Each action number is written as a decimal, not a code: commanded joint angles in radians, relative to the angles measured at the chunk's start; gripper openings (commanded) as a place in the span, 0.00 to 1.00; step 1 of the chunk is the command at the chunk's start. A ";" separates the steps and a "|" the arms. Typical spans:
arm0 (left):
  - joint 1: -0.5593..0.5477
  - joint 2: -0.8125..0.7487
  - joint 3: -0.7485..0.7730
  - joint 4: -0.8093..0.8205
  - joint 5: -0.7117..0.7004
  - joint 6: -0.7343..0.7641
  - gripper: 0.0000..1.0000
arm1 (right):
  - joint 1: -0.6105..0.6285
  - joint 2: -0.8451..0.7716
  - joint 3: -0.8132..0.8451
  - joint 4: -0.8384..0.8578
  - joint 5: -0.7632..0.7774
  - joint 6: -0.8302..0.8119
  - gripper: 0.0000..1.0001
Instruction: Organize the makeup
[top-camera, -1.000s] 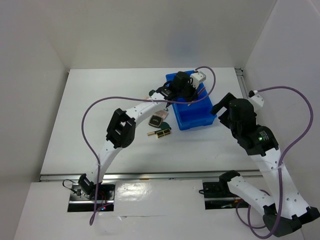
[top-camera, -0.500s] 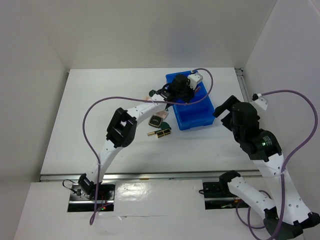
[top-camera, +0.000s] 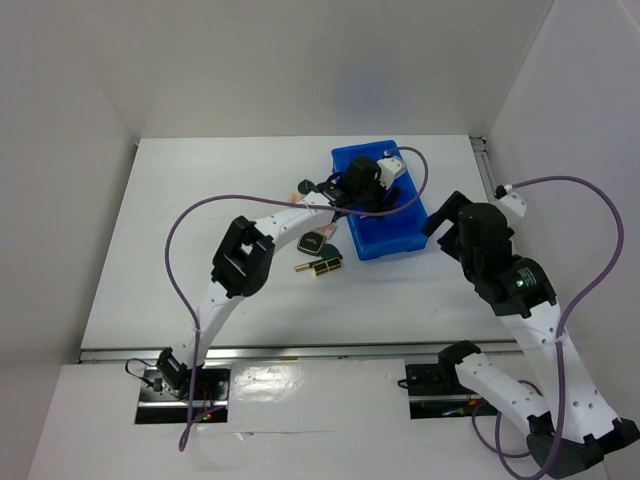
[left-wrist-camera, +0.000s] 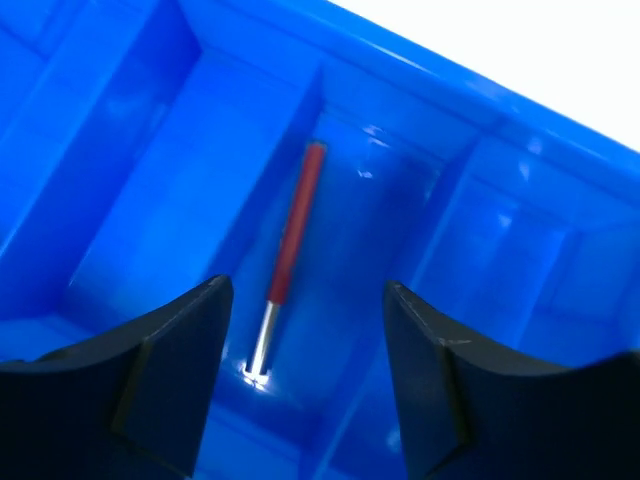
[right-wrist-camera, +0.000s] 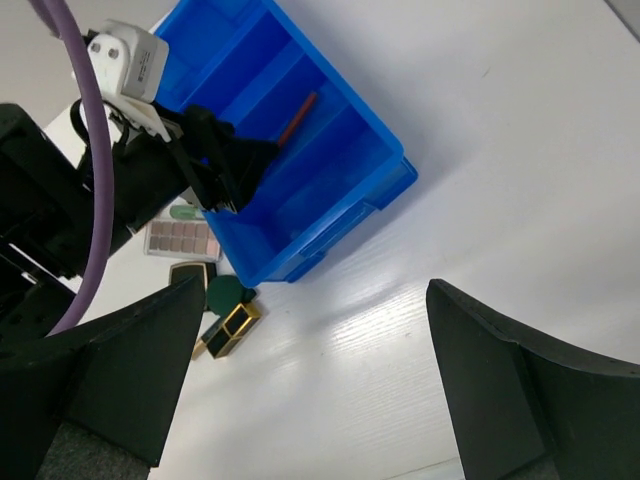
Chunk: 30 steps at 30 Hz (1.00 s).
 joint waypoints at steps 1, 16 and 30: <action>-0.012 -0.109 0.047 -0.049 0.008 0.019 0.76 | -0.005 0.025 0.003 0.091 -0.029 -0.078 0.99; 0.362 -0.739 -0.464 -0.581 -0.243 -0.507 0.83 | 0.169 0.300 -0.028 0.223 -0.388 -0.260 0.90; 0.586 -0.936 -0.736 -0.549 -0.170 -0.605 0.82 | 0.512 0.816 0.180 0.194 -0.316 -0.317 0.99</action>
